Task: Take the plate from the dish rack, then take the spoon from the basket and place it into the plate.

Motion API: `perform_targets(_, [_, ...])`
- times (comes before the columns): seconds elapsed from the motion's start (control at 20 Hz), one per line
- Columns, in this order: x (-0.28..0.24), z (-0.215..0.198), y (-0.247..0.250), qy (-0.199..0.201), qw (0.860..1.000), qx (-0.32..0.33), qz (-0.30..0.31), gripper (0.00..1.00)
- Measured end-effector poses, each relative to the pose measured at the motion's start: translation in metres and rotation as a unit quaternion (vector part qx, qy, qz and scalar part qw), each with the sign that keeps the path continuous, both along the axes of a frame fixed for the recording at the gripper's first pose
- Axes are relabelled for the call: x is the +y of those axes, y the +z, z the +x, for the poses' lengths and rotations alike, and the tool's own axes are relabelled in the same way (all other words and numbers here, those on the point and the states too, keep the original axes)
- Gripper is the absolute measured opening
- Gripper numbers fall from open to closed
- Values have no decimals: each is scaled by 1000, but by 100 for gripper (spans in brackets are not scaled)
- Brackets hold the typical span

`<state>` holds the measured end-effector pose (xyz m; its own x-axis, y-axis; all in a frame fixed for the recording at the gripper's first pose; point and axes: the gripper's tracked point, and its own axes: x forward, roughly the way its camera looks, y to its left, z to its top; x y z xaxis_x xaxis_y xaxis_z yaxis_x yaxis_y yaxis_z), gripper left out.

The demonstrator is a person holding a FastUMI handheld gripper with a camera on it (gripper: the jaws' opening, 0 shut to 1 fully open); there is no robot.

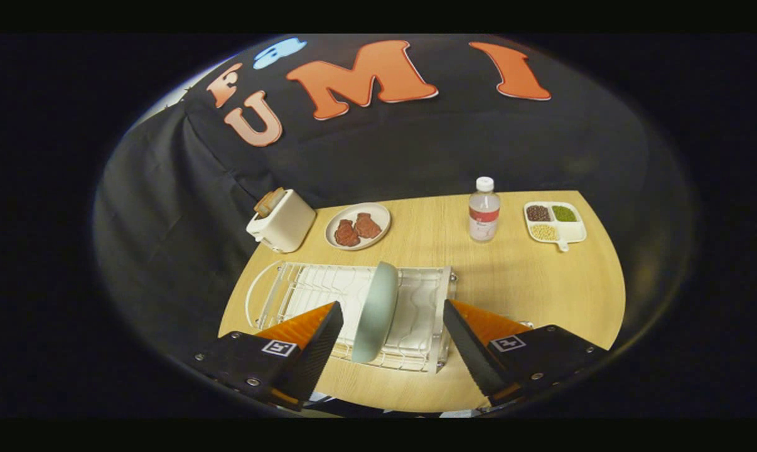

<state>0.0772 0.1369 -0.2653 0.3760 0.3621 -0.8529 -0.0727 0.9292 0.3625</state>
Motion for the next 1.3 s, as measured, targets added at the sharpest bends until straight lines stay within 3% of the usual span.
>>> perform_targets(0.45, [38, -15, -49, 43, 991, 121, -30, 89])
perform_targets(0.65, [54, -21, -65, 66, 986, 141, -62, 85])
perform_targets(0.85, [62, -21, -67, 65, 982, 149, -97, 81])
perform_targets(1.1, [71, -22, -69, 46, 976, 165, -131, 56])
perform_targets(1.3, [62, -23, -71, 37, 967, 169, -190, 43])
